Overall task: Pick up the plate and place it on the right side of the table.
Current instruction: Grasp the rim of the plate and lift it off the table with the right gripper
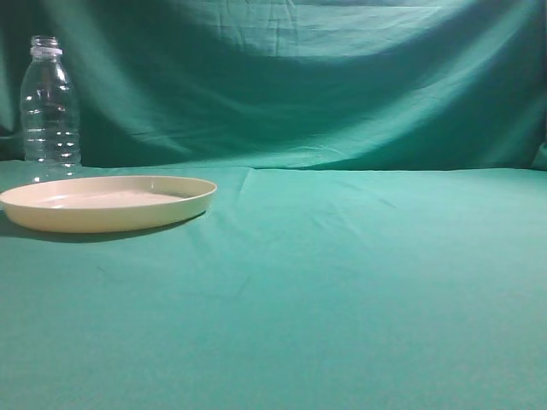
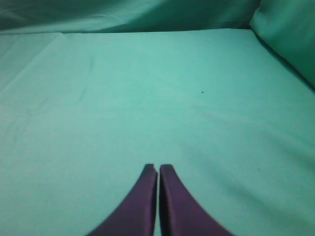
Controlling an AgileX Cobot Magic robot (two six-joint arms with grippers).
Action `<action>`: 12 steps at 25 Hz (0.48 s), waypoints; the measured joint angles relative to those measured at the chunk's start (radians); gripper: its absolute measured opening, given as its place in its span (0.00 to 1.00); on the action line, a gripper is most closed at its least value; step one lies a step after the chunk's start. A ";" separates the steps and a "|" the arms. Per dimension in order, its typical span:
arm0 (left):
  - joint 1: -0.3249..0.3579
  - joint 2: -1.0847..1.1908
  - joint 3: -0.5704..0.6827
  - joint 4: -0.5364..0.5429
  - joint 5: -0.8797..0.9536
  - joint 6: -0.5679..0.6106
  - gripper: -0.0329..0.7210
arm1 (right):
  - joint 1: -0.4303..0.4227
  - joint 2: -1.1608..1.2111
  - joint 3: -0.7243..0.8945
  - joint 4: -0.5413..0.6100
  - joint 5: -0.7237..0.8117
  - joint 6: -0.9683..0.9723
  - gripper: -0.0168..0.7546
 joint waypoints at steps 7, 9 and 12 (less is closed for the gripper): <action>0.000 0.000 0.000 0.000 0.000 0.000 0.04 | 0.000 0.000 0.000 0.000 0.000 0.000 0.02; 0.000 0.000 0.000 0.000 0.000 0.000 0.04 | 0.000 0.000 0.000 0.000 0.000 0.000 0.02; 0.000 0.000 0.000 0.000 0.000 0.000 0.04 | 0.000 0.000 0.000 0.000 0.000 0.000 0.02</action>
